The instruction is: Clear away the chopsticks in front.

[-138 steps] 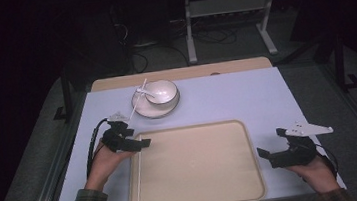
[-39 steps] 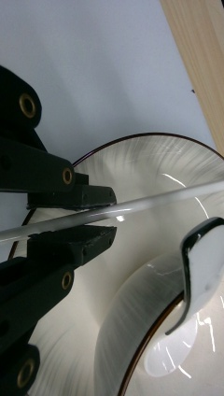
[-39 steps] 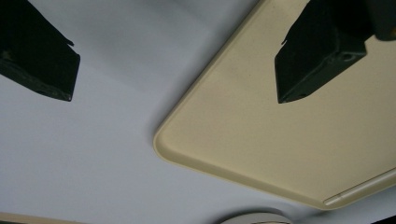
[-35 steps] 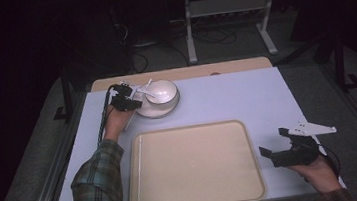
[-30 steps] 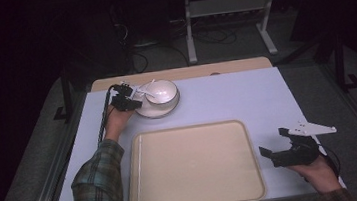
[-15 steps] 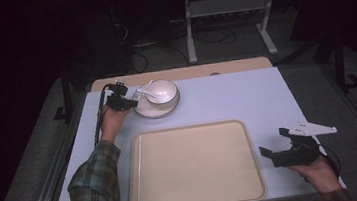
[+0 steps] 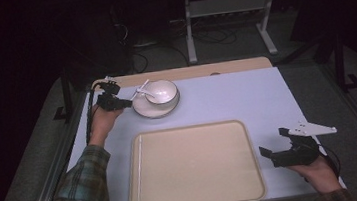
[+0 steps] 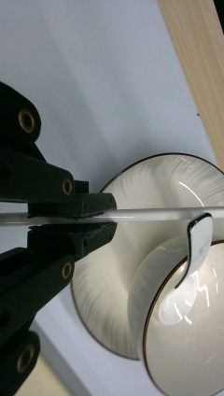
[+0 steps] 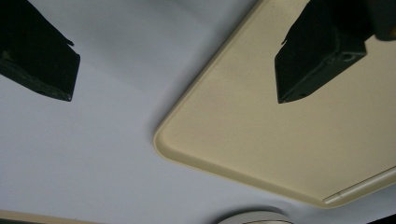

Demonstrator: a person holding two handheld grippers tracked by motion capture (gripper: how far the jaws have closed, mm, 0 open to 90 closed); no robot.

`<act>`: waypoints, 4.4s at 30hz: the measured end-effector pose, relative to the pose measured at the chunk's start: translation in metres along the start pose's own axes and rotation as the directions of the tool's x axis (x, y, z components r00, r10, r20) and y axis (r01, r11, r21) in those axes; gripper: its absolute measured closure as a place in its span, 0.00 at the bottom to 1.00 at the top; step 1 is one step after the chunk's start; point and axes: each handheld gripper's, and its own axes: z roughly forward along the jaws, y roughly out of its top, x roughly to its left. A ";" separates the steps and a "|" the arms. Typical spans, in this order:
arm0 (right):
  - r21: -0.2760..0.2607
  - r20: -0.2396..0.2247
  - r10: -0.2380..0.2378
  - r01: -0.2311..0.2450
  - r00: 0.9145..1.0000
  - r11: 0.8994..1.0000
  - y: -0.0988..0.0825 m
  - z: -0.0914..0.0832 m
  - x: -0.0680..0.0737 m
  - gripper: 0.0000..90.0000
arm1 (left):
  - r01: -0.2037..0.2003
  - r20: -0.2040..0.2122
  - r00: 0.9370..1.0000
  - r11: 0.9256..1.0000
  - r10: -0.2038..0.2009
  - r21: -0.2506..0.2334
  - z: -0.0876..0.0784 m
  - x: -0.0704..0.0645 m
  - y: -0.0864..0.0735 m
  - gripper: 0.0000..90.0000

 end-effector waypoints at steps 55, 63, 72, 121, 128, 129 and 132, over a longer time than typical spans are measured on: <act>0.006 -0.007 -0.010 0.010 1.000 1.000 0.001 0.002 0.003 0.00 | 0.000 0.213 0.977 0.999 0.010 -0.046 -0.052 -0.097 -0.089 0.94; -0.003 -0.010 -0.012 0.012 1.000 1.000 0.001 0.001 0.003 0.00 | 0.007 0.255 0.967 0.999 0.005 -0.047 -0.049 -0.121 -0.104 0.94; -0.018 -0.020 -0.031 0.031 0.999 0.999 0.003 0.002 0.005 0.00 | -0.040 0.270 0.962 0.999 0.043 -0.017 -0.033 -0.144 -0.111 0.94; -0.008 -0.003 -0.018 0.018 1.000 1.000 0.002 0.002 0.004 0.00 | -0.178 0.313 0.932 0.983 0.183 -0.044 -0.006 -0.174 -0.084 0.99; -0.009 -0.001 -0.016 0.016 1.000 1.000 0.002 0.001 0.003 0.00 | -0.229 0.333 0.913 0.972 0.234 -0.055 0.012 -0.189 -0.061 1.00; -0.010 -0.002 -0.017 0.017 1.000 1.000 0.002 0.001 0.003 0.00 | -0.230 0.338 0.911 0.971 0.236 -0.060 0.015 -0.192 -0.057 1.00; -0.011 -0.002 -0.017 0.017 1.000 1.000 0.001 0.001 0.003 0.00 | -0.240 0.345 0.905 0.968 0.249 -0.069 0.024 -0.198 -0.047 1.00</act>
